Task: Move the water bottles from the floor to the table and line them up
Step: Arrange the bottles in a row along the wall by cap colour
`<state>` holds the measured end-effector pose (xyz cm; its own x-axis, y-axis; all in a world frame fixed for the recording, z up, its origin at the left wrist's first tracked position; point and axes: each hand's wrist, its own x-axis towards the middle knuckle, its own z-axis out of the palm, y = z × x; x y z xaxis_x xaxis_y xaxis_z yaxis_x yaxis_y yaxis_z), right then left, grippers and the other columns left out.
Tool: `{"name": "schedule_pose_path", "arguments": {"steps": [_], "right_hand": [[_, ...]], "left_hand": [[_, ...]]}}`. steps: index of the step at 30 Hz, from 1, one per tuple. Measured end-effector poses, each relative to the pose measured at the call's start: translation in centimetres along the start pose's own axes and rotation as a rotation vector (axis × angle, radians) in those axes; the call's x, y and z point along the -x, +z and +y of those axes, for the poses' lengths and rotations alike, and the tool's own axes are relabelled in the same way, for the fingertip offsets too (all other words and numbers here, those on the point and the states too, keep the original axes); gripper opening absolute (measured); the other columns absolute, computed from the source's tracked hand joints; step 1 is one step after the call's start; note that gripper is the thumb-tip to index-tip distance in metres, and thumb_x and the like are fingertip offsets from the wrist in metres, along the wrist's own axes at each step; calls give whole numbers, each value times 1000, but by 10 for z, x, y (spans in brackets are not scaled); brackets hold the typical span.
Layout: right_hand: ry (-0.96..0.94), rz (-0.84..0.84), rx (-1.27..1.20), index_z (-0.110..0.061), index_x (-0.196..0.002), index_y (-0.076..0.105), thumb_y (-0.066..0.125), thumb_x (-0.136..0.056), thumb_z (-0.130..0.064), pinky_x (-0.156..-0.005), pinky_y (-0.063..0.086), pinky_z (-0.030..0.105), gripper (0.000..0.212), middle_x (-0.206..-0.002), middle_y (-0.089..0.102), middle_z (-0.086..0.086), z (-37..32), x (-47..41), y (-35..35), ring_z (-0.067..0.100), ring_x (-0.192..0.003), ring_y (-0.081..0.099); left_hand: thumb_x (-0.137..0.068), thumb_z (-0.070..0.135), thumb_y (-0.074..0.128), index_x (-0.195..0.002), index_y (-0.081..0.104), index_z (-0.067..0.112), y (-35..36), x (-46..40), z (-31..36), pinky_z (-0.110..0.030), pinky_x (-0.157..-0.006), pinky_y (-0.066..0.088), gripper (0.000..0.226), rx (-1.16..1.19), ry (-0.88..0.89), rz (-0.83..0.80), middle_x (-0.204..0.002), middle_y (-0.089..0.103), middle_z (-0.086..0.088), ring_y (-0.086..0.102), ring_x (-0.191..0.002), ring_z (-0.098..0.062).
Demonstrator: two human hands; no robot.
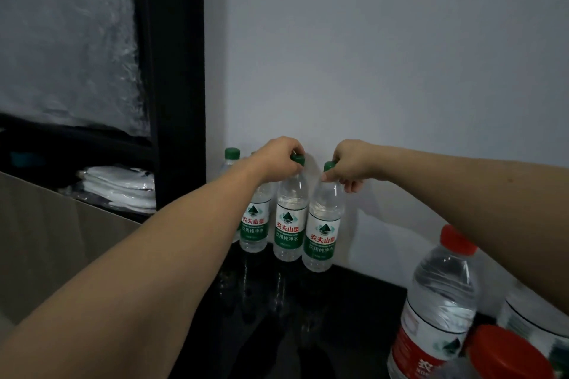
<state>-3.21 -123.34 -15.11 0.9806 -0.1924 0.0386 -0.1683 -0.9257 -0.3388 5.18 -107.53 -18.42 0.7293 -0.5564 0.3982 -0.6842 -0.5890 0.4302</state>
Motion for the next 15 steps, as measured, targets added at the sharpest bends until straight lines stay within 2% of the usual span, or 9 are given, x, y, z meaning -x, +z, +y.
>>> {"name": "schedule_pose_path", "arguments": {"steps": [4, 7, 11, 15], "right_hand": [[-27, -3, 15, 9, -93, 63, 71, -86, -25, -51, 57, 30, 36, -71, 69, 18, -13, -7, 12, 23, -53, 66], [-42, 10, 32, 9, -93, 62, 71, -86, -25, -54, 59, 32, 36, -74, 70, 21, -19, -12, 17, 24, -54, 67], [-33, 21, 53, 8, -92, 63, 69, -87, -29, -57, 59, 32, 37, -72, 71, 19, -23, -15, 19, 26, -57, 69], [-7, 26, 36, 8, -96, 61, 67, -89, -29, -58, 58, 32, 38, -80, 70, 22, -20, -17, 20, 26, -59, 67]], "left_hand": [[-89, 17, 69, -122, 63, 17, 5, -2, -10, -38, -94, 50, 33, -46, 13, -4, -121, 62, -5, 59, -105, -22], [-90, 18, 68, -121, 62, 18, 4, -1, -20, -34, -90, 49, 32, -63, 23, 13, -119, 63, -4, 58, -101, -19], [-91, 19, 66, -122, 61, 19, 2, 3, -26, -40, -95, 49, 32, -79, 29, 26, -121, 62, -5, 57, -104, -21], [-92, 20, 64, -126, 58, 21, 2, 5, -26, -43, -97, 49, 34, -84, 31, 13, -124, 61, -4, 57, -109, -23]]}}
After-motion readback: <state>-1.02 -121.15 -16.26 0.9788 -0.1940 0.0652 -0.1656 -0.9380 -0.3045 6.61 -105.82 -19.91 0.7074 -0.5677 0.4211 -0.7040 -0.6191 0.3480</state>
